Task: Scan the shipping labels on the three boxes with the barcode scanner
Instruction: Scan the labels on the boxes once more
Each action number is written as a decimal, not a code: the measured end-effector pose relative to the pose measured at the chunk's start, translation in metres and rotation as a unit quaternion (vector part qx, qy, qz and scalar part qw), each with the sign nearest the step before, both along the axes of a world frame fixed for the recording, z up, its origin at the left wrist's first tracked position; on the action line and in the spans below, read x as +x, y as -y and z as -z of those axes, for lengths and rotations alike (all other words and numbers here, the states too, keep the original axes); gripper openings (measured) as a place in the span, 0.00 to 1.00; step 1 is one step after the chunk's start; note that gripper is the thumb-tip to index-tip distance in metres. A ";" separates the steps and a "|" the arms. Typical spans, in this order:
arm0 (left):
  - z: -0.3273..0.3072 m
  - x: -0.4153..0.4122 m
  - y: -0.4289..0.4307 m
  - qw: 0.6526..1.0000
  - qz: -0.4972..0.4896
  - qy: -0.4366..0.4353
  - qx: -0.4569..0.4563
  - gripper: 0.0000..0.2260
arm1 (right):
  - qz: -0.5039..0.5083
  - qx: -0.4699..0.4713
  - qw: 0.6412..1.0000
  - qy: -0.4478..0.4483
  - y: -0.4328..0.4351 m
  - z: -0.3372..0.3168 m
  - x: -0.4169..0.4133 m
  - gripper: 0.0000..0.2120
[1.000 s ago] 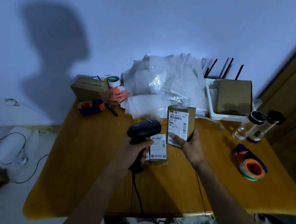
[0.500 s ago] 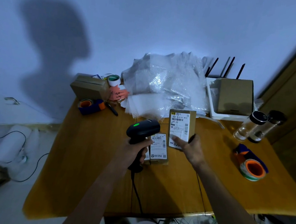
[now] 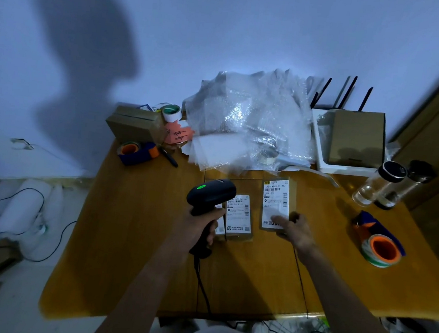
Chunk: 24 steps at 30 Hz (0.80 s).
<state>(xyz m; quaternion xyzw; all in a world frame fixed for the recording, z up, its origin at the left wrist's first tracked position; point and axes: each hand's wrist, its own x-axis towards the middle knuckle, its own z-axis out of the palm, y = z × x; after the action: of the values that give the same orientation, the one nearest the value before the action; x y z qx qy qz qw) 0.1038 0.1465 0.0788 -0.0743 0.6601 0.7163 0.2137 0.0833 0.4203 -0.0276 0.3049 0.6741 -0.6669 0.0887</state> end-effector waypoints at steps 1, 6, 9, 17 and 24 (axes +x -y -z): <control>0.002 0.001 0.000 1.000 -0.002 0.000 -0.002 0.06 | 0.000 0.002 1.000 0.007 -0.001 0.003 0.001 0.25; 0.009 0.002 0.001 1.000 -0.007 0.001 -0.010 0.07 | 0.001 0.019 0.999 0.030 -0.006 0.021 0.002 0.17; 0.011 0.001 0.001 1.000 -0.017 0.009 -0.006 0.06 | -0.002 0.019 0.998 0.053 -0.007 0.030 0.004 0.18; 0.017 0.000 0.009 0.999 -0.041 0.028 0.009 0.08 | 0.013 0.011 0.995 0.103 -0.015 0.063 0.008 0.31; 0.019 0.003 0.013 0.998 -0.056 0.040 0.003 0.10 | -0.013 0.115 0.988 0.099 -0.010 0.070 -0.002 0.35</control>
<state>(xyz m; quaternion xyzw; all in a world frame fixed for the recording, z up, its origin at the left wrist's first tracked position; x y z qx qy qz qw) 0.1072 0.1338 0.0603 -0.1391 0.6439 0.7253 0.2000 0.0815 0.4304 -0.0979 0.3685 0.7381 -0.5504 0.1282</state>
